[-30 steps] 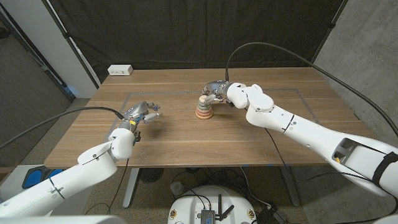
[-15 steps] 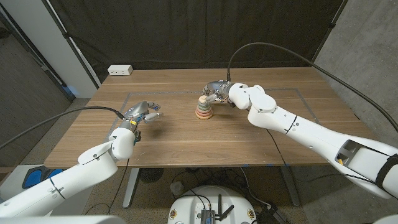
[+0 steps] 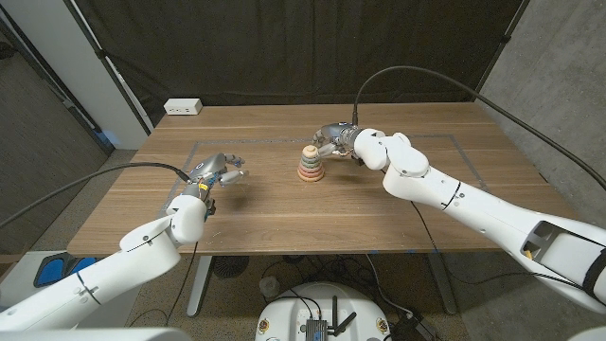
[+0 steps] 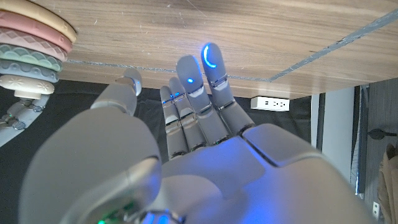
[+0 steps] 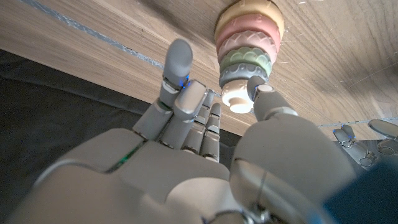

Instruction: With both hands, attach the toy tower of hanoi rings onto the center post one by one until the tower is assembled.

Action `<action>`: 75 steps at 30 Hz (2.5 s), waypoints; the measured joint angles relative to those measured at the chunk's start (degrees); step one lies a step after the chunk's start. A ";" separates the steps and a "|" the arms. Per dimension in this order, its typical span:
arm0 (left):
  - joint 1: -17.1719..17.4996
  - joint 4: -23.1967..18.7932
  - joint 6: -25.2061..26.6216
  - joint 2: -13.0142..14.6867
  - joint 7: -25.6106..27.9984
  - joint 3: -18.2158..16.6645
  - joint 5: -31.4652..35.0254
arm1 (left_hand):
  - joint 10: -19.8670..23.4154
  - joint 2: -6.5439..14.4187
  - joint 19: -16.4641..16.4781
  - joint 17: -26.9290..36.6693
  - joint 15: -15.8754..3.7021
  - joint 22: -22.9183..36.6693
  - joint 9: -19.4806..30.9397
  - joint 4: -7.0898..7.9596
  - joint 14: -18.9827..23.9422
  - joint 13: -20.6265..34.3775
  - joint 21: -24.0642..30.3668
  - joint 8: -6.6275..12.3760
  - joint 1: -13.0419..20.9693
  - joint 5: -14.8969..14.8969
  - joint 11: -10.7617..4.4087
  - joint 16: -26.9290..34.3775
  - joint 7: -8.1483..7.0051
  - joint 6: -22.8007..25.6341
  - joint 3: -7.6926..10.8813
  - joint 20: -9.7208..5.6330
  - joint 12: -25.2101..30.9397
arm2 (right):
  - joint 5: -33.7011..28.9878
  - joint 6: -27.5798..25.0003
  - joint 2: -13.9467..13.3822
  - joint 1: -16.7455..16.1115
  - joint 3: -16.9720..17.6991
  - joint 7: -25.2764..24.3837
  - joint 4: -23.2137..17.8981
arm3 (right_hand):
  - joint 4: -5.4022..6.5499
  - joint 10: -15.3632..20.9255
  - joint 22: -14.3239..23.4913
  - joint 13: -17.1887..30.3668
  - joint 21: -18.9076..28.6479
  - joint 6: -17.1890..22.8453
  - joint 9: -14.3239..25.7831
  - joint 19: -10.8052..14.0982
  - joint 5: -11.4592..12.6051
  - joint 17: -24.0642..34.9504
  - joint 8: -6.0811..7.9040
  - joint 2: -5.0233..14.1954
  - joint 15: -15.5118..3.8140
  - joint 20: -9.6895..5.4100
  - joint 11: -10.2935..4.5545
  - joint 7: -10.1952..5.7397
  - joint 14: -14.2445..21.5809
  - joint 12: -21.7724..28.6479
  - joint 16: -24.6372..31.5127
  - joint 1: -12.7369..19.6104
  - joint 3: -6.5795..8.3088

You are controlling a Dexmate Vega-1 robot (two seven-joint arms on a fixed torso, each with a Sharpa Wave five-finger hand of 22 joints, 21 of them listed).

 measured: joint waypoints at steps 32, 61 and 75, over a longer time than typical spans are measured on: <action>1.86 -3.39 4.03 -3.72 4.04 -0.08 1.52 | -1.82 -0.24 0.00 0.01 0.22 -0.43 0.00 0.00 -0.22 -0.05 -0.24 -0.88 -0.24 0.00 -0.16 0.00 -0.66 -1.59 0.00 0.00 -0.47 | 5.58 -3.00 -6.36 -14.96 11.36 -16.04 -8.93 | -0.72 2.30 0.17 -1.86 0.00 5.96 -0.44 1.07 0.44 0.00 2.57 1.75 -0.01 -0.22 -1.85 0.59 0.44 1.07 0.00 1.75 1.36; -1.29 -3.26 5.37 -5.91 4.56 3.18 4.06 | -2.32 -0.23 -0.13 0.02 0.10 -0.69 0.00 0.00 -0.33 -0.14 -0.24 -0.88 -0.23 0.00 -0.05 0.00 -0.48 -1.77 0.00 -0.13 -0.47 | 12.03 -2.68 -11.03 -23.72 17.69 -30.17 -10.81 | -0.79 3.83 0.16 -1.74 -0.39 5.98 -0.43 1.15 1.05 0.00 2.25 1.61 -0.01 -0.31 -2.76 0.00 0.43 1.50 0.40 3.55 1.76; -2.70 -2.68 5.61 -6.76 3.95 4.53 5.06 | -2.32 -0.23 -0.34 0.02 0.43 -0.68 0.00 0.00 -0.65 -0.14 -0.24 -0.88 -0.23 0.00 -0.05 0.00 -0.48 -1.77 0.00 0.09 -0.47 | 13.86 -1.60 -13.18 -26.80 20.22 -33.88 -11.08 | -0.95 4.36 0.16 -1.39 -0.39 6.48 -0.70 1.15 1.05 0.00 2.57 2.13 -0.33 -0.31 -2.86 -0.51 0.75 1.95 0.40 3.79 1.91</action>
